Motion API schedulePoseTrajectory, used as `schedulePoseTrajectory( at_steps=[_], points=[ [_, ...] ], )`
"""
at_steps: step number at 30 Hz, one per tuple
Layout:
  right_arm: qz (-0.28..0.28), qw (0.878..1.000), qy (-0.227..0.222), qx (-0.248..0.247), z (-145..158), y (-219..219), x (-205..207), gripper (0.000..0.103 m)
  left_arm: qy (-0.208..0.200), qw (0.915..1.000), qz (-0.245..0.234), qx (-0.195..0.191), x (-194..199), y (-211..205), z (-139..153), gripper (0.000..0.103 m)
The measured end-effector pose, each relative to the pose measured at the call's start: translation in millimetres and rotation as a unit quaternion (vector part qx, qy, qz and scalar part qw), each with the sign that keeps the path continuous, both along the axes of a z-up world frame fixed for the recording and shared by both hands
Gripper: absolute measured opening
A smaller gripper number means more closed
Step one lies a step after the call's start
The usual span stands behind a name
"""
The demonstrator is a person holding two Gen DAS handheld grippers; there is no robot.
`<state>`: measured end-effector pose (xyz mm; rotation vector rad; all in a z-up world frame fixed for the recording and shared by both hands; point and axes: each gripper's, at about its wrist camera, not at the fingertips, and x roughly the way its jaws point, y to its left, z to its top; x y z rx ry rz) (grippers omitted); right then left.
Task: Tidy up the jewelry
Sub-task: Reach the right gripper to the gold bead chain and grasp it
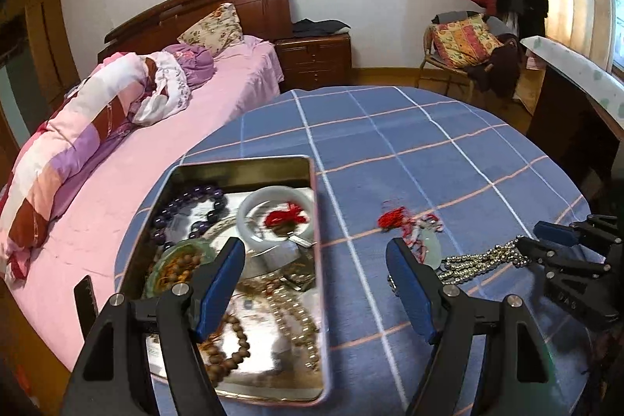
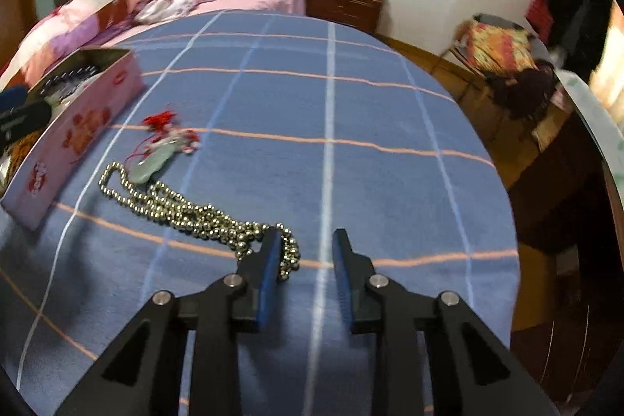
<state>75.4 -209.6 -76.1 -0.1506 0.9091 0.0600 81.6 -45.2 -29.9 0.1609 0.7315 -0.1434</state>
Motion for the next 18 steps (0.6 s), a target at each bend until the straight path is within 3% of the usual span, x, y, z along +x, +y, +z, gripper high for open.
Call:
schedulePoseTrajectory(
  at_steps=[2,3,5,7,11,13,14,16,17,18],
  points=[
    [-0.013,1.000,-0.007,0.017,3.5,-6.6,-1.0,0.042,0.000,1.0000,0.002,0.005,3.9,-4.8,-1.6,0.075],
    [-0.015,0.999,-0.010,0.032,6.4,-9.0,-2.0,0.054,0.001,1.0000,0.003,0.006,5.4,-5.0,-2.9,0.075],
    [-0.005,0.998,-0.023,0.063,14.4,-6.9,-4.4,0.069,0.004,0.9999,0.009,0.006,10.6,-4.7,-4.8,0.075],
    [0.020,0.996,-0.031,0.086,19.8,2.9,-6.3,0.070,0.009,0.9999,0.013,-0.001,15.4,-5.3,-4.8,0.075],
    [0.054,0.996,-0.024,0.059,12.4,31.9,1.9,0.069,0.008,0.9999,0.009,-0.006,19.6,-11.5,-1.9,0.075],
    [0.056,0.997,-0.013,0.048,4.2,35.6,7.9,0.063,0.009,0.9999,0.004,-0.002,21.0,-15.7,-2.4,0.075],
    [0.059,0.997,-0.002,0.054,-0.7,35.4,12.0,0.053,0.009,0.9999,0.004,-0.002,21.5,-16.4,-2.7,0.075],
    [0.065,0.996,0.000,0.058,-2.3,31.5,12.3,0.049,0.011,0.9999,0.002,-0.004,22.8,-17.6,-3.2,0.075],
    [0.069,0.996,-0.003,0.055,-2.7,30.8,11.1,0.037,0.012,0.9999,0.003,-0.004,23.4,-18.2,-3.7,0.075],
    [0.069,0.996,-0.001,0.055,-4.9,28.3,8.6,0.015,0.014,0.9999,0.003,-0.004,24.6,-18.8,-4.4,0.075]
  ],
)
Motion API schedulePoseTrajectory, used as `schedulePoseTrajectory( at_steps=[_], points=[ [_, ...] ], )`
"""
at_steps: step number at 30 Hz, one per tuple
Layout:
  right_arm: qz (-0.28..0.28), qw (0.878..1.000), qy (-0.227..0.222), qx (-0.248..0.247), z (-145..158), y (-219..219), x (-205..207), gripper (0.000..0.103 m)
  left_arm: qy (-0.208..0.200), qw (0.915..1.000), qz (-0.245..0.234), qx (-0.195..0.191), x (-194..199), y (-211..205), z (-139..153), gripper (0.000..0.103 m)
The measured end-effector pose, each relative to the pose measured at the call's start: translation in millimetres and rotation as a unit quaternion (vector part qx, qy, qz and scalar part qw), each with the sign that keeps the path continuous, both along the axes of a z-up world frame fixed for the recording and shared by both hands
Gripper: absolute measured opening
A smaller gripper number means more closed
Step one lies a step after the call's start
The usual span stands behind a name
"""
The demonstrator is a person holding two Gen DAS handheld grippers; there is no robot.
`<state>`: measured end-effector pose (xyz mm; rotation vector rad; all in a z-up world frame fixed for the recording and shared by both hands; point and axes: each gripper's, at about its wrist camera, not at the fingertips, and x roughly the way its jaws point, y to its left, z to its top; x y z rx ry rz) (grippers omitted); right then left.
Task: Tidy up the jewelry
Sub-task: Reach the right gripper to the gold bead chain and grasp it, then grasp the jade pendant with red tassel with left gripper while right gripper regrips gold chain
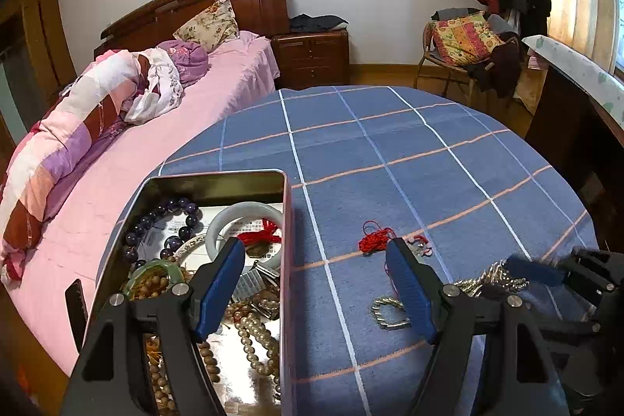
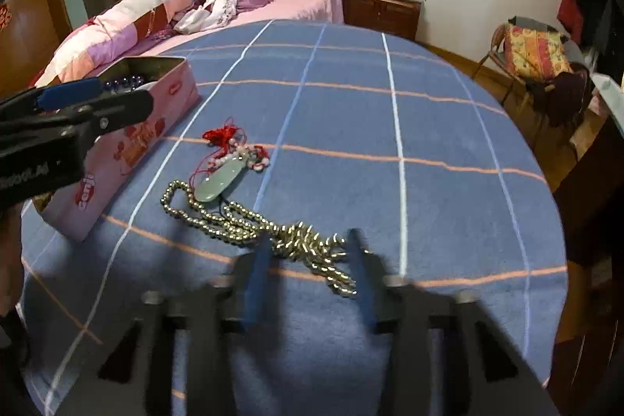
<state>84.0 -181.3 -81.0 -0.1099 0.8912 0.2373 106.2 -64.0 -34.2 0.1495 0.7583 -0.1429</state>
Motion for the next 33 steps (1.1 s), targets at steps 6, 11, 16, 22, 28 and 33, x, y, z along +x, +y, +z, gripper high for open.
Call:
schedulePoseTrajectory(
  at_steps=[6,11,16,22,28,33],
  points=[
    [-0.054,0.998,-0.023,0.007,6.8,-29.6,-11.1,0.007,0.005,1.0000,-0.006,0.003,1.8,-6.8,-4.3,0.075],
    [-0.078,0.996,-0.040,-0.003,15.3,-40.7,-13.7,0.007,0.012,0.9994,-0.029,0.013,3.9,-28.3,-11.0,0.075],
    [-0.083,0.996,-0.040,0.000,13.3,-42.8,-13.5,0.007,0.037,0.9980,-0.050,0.015,15.3,-46.7,-23.5,0.075],
    [-0.077,0.996,-0.037,0.010,8.4,-43.2,-16.5,0.007,0.065,0.9969,-0.039,0.021,34.8,-52.6,-44.1,0.075],
    [-0.068,0.997,-0.036,0.012,5.6,-39.2,-18.0,0.007,0.052,0.9969,-0.042,0.043,33.7,-54.2,-51.0,0.065],
    [-0.067,0.997,-0.042,0.021,8.1,-38.4,-21.3,0.007,0.065,0.9959,-0.056,0.027,33.9,-43.0,-47.2,0.000]
  ],
)
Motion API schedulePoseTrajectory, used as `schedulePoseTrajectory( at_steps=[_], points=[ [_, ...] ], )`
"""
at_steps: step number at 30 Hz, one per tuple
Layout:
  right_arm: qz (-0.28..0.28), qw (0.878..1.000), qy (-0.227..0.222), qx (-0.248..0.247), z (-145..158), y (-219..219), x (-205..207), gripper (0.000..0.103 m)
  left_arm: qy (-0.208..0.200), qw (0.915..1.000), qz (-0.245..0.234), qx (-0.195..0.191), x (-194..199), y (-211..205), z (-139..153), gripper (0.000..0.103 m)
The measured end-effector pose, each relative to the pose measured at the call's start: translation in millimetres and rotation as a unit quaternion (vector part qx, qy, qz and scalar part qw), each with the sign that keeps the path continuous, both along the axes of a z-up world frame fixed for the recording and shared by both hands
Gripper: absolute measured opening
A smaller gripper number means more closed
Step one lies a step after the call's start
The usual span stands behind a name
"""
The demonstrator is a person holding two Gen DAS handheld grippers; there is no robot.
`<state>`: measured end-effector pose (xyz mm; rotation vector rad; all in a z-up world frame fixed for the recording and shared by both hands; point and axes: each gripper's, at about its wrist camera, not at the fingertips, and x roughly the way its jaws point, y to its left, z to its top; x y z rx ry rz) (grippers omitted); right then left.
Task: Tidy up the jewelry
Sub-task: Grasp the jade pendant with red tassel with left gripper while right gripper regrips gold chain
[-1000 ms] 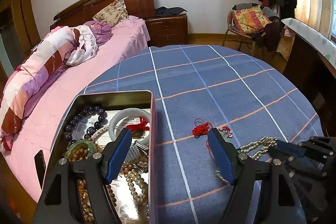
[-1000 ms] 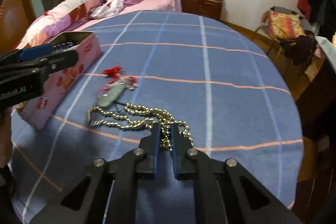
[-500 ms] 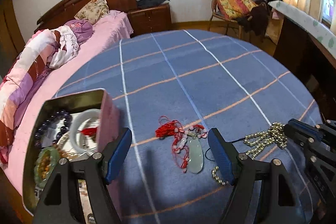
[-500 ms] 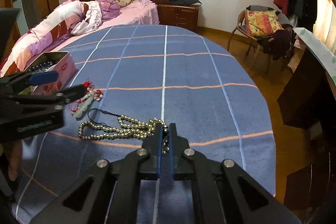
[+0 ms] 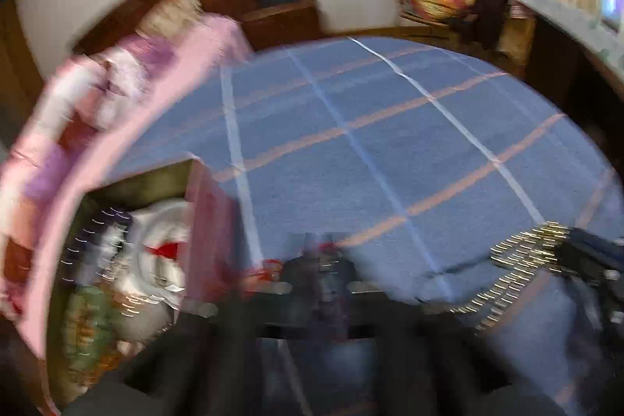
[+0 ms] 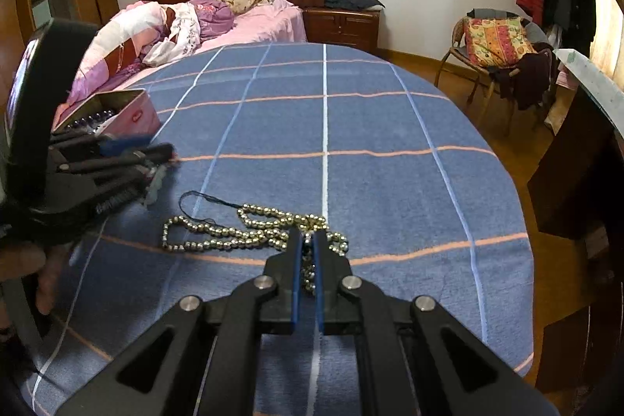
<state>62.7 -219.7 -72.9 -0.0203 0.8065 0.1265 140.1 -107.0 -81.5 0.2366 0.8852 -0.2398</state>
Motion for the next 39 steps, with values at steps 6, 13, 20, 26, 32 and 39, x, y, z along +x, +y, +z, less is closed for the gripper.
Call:
schedulePoseTrajectory(
  at_steps=[6,13,20,26,32,39],
  points=[
    [0.004,1.000,-0.004,-0.001,1.4,3.4,-2.9,0.007,-0.024,0.9995,-0.010,-0.020,-13.2,3.8,16.1,0.000],
    [-0.002,1.000,-0.015,0.009,8.2,-0.1,-3.1,0.007,-0.060,0.9963,-0.014,-0.060,-25.5,23.3,60.2,0.000],
    [0.005,0.999,-0.037,0.019,24.4,1.1,-7.9,0.007,-0.076,0.9938,-0.007,-0.080,-30.1,39.2,86.3,0.000],
    [0.019,1.000,-0.017,0.014,15.4,11.1,0.0,0.021,-0.056,0.9961,-0.003,-0.069,-29.1,28.3,70.0,0.000],
    [0.022,1.000,0.003,-0.001,0.8,9.6,4.8,0.047,0.014,0.9980,-0.015,-0.060,-24.5,5.3,27.0,0.003],
    [0.017,1.000,0.002,0.000,1.6,1.9,2.9,0.046,0.043,0.9943,0.014,-0.097,-17.4,10.8,5.6,0.045]
  ],
)
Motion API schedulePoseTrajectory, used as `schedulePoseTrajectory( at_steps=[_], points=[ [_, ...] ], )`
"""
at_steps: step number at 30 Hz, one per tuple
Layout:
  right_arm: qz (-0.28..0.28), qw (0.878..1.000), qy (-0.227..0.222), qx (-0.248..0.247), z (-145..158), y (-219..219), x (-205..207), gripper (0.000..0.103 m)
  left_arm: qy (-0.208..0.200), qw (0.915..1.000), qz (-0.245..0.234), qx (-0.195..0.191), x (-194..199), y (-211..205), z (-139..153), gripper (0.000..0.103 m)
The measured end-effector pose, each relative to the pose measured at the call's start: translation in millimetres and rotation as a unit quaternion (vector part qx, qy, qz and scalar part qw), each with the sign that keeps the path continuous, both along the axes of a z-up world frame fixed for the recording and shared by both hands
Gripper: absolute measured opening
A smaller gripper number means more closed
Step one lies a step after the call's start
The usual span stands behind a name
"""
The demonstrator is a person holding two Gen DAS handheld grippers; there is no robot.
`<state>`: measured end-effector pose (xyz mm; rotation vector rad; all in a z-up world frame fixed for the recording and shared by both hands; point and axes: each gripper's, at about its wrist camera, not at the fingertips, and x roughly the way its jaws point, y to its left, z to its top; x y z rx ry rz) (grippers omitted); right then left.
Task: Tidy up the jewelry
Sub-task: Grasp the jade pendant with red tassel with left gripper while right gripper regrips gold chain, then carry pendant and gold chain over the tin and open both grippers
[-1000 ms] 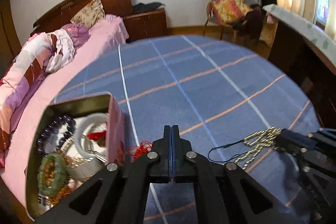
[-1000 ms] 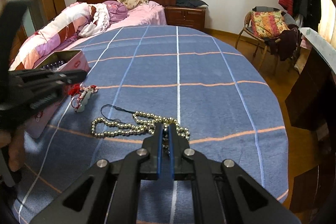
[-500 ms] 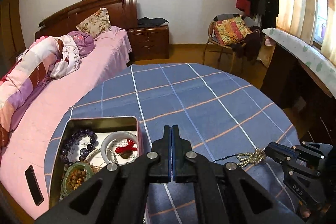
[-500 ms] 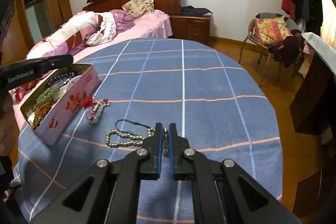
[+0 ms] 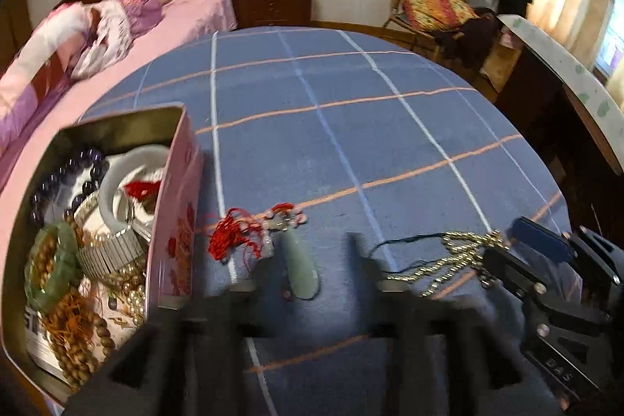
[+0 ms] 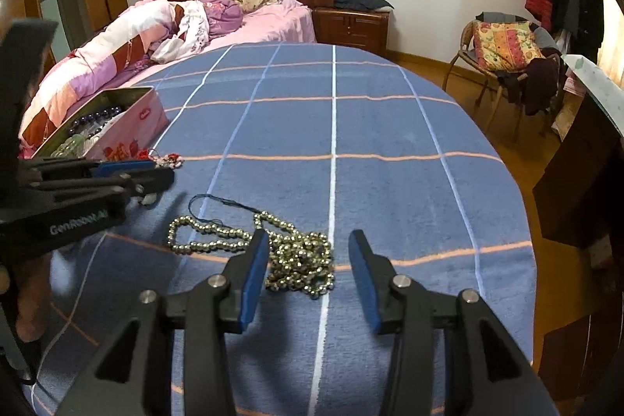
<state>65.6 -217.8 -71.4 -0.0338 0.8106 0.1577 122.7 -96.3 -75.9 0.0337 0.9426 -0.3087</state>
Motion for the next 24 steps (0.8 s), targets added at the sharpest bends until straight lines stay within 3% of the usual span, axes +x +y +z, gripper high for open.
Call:
schedulePoseTrajectory(
  at_steps=[6,7,9,11,13,15,18,23,24],
  points=[
    [0.002,1.000,-0.003,-0.001,0.5,2.2,-0.4,0.046,-0.012,0.9999,-0.003,0.003,-5.7,-2.4,-4.1,0.044],
    [0.001,1.000,-0.003,-0.001,0.4,2.3,-0.3,0.046,-0.016,0.9998,-0.008,0.008,-8.0,-4.8,-4.6,0.041],
    [0.000,1.000,-0.003,-0.002,0.4,2.2,0.0,0.046,-0.005,0.9999,-0.013,0.008,-8.8,-6.6,-7.9,0.017],
    [0.001,1.000,0.002,-0.007,-1.0,2.6,1.2,0.046,-0.007,0.9997,-0.022,0.008,-10.2,-8.0,-6.1,0.010],
    [-0.002,1.000,0.015,-0.026,-4.7,3.3,2.9,0.044,-0.005,0.9996,-0.027,0.005,-11.2,-7.5,-4.6,0.010],
    [0.000,1.000,0.020,-0.022,-5.7,0.2,3.5,0.030,-0.005,0.9996,-0.029,0.006,-11.9,-7.3,-4.1,0.009],
    [0.003,1.000,0.020,-0.021,-5.1,-4.1,1.4,0.018,-0.022,0.9992,-0.032,0.006,-16.8,-6.4,5.5,0.009],
    [0.001,1.000,0.016,-0.011,-1.1,-7.4,-0.3,0.019,-0.068,0.9971,-0.033,0.003,-28.7,-0.1,38.3,0.009],
    [0.001,1.000,0.015,-0.006,-0.3,-7.8,0.3,0.033,-0.074,0.9967,-0.032,0.002,-28.8,2.4,44.1,0.008]
  ],
)
